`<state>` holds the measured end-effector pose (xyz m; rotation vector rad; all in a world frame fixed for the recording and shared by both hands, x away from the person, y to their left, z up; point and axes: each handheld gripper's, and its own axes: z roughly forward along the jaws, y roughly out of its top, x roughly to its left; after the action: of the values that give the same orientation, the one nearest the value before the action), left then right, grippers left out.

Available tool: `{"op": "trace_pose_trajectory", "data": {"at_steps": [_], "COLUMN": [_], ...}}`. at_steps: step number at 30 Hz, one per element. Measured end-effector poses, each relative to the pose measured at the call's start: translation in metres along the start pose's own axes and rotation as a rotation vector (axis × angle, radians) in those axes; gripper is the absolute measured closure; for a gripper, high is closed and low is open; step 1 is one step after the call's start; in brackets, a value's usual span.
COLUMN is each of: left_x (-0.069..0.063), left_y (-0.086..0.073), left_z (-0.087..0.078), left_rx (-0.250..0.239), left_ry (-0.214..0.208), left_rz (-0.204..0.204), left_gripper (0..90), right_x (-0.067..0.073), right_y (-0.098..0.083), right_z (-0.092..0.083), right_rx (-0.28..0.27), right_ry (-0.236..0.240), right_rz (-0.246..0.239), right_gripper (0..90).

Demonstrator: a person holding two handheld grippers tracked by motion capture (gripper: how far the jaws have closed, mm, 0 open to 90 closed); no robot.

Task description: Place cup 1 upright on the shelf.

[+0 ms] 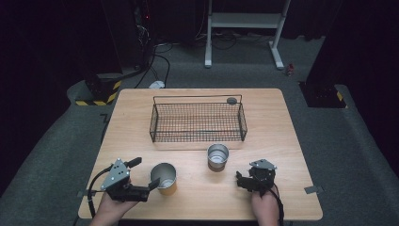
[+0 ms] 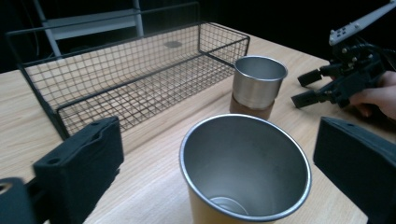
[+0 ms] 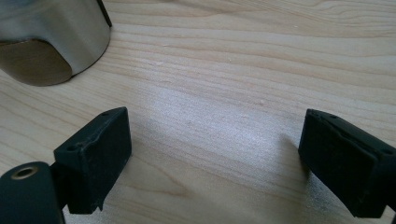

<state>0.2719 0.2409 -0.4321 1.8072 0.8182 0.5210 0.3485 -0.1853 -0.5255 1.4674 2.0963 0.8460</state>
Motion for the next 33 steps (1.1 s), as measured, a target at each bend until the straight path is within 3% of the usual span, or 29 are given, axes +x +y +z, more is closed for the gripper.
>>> {"op": "trace_pose_trajectory", "data": {"at_steps": [10,16,27,30,33], "left_x": [-0.012,-0.013,-0.010,-0.010,-0.008], "left_y": [-0.007,-0.012,-0.025,-0.029,-0.033], "left_z": [0.018,0.025,0.038,0.042,0.043], "left_rx": [0.037,0.050,0.074,0.086,0.079], "left_ry": [-0.059,-0.047,-0.068,-0.069,-0.091], "left_rz": [0.038,0.053,0.027,0.039,0.022], "left_gripper": [0.0,0.1,0.1,0.1,0.2], "right_x": [0.000,0.000,0.000,0.000,0.000], "right_y": [0.000,0.000,0.000,0.000,0.000], "right_z": [0.000,0.000,0.000,0.000,0.000], "right_rx": [-0.002,-0.001,-0.002,-0.002,-0.002], "right_ry": [0.001,0.001,0.002,0.002,0.001], "right_rz": [-0.003,-0.003,-0.003,-0.003,-0.003], "right_gripper": [9.3,9.3,9.3,9.3,9.3]}}
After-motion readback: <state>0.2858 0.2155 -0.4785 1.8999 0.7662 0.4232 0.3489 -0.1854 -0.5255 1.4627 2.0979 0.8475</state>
